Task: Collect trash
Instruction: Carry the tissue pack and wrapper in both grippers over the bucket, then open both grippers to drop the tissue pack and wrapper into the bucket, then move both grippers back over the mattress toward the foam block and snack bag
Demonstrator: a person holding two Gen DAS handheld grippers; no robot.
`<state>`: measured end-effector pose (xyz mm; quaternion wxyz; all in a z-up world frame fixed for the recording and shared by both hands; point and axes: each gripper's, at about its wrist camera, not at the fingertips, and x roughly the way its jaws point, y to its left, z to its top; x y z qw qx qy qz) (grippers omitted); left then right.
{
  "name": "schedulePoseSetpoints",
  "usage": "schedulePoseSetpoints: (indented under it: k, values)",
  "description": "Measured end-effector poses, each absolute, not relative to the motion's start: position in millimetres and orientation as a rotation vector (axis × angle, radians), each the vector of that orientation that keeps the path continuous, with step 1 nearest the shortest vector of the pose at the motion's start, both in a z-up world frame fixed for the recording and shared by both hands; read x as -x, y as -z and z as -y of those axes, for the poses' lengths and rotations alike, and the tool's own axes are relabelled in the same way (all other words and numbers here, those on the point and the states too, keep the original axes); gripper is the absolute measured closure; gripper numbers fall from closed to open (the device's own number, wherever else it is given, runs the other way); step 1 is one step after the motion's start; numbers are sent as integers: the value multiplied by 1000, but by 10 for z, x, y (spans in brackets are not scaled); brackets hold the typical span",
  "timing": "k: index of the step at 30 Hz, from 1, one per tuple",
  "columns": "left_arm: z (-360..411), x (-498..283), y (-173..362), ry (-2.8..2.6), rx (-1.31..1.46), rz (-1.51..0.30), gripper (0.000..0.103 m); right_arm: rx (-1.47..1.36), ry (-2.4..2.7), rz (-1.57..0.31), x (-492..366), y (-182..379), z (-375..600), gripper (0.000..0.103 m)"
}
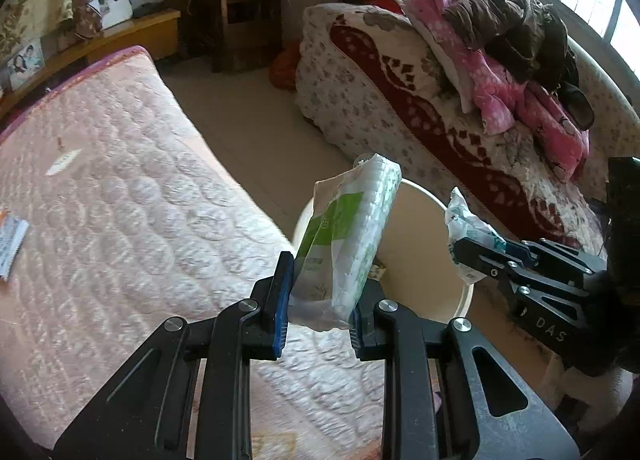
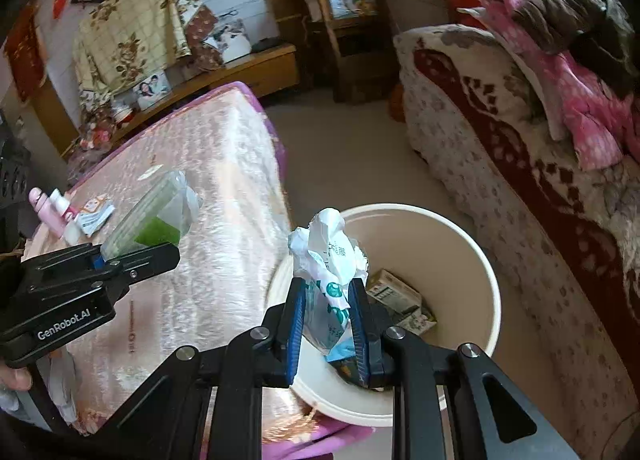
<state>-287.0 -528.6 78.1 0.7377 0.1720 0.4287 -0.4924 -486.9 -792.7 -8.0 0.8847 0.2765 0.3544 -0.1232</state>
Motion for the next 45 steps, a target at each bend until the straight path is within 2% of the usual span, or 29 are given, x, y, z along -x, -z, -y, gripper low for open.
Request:
schedulePoseSetpoints:
  k: [15, 18, 19, 21, 22, 23, 33, 45]
  values:
    - [5539, 2963, -638, 1101, -379, -968, 81, -633, 296, -757, 4941, 342, 8176, 83]
    - [5551, 2950, -614, 1117, -362, -985, 79, -629, 306, -765, 4929, 358, 8193, 83]
    - [5553, 2944, -606, 1123, -359, -991, 75, -628, 314, -767, 4929, 360, 8200, 82]
    - [5553, 2929, -595, 1149, -340, -1011, 62, -638, 333, -768, 4940, 368, 8227, 67]
    - [5550, 2920, -594, 1158, -329, -1022, 53, -645, 336, -764, 4949, 365, 8227, 55]
    - [5552, 2914, -594, 1161, -321, -1028, 48, -655, 337, -757, 4961, 367, 8240, 51]
    - [5327, 2793, -658, 1081, -338, -983, 47, -646, 326, -753, 4920, 312, 8192, 51]
    - [4678, 2368, -738, 925, -302, -938, 47, -582, 246, -747, 4573, 33, 7734, 51]
